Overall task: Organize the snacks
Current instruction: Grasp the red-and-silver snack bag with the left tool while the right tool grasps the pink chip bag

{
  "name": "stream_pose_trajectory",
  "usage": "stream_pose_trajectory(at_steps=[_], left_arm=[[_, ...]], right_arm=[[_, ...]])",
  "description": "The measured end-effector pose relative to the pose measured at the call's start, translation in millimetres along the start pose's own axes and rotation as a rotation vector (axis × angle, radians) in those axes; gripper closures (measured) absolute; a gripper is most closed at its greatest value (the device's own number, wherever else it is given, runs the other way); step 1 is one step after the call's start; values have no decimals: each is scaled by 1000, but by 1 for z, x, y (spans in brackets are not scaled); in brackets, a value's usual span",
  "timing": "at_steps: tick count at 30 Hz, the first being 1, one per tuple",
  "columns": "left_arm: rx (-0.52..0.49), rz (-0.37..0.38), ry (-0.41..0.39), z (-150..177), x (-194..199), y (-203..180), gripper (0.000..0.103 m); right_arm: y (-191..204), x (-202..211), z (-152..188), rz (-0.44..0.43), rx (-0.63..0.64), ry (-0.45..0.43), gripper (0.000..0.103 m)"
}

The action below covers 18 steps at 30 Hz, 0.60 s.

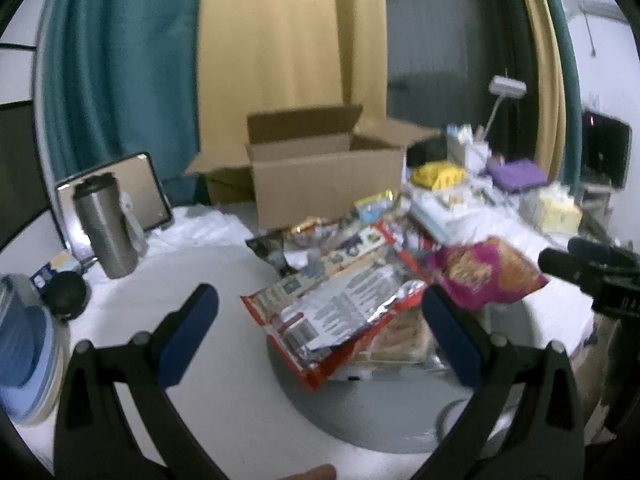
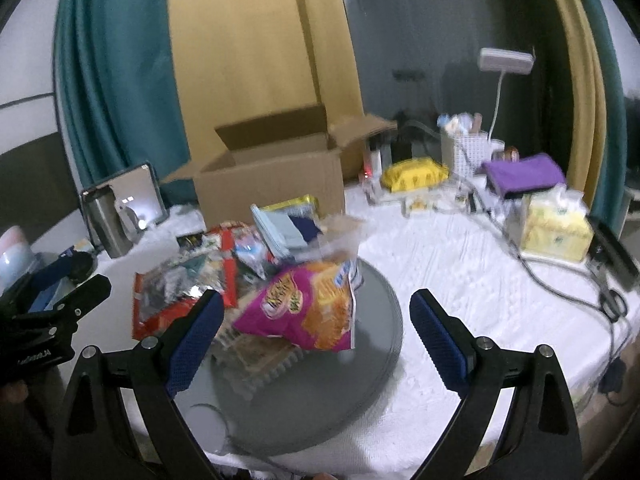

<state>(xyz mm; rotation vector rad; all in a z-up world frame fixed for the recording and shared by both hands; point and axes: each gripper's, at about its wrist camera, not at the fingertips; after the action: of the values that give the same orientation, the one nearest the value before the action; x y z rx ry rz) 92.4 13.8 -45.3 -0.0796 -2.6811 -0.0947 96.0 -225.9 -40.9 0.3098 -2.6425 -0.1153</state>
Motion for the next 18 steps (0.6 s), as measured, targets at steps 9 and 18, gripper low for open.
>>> stream_pose_trajectory(at_steps=[9, 18], left_arm=[[-164, 89, 125, -8, -62, -3, 1], [-274, 209, 302, -1, -111, -9, 1]], right_arm=[[-12, -61, -2, -28, -66, 150, 7], [-14, -89, -7, -127, -98, 228, 12]])
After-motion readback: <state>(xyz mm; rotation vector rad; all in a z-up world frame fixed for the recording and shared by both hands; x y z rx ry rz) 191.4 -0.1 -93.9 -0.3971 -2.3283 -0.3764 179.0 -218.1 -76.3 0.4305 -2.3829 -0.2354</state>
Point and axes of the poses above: each gripper's, at about its wrist camera, not at the fingertips, and x roughly against the way its jaws point, y to its left, z to its underside, and after that the axes turned 1 degree about -y, right-handed
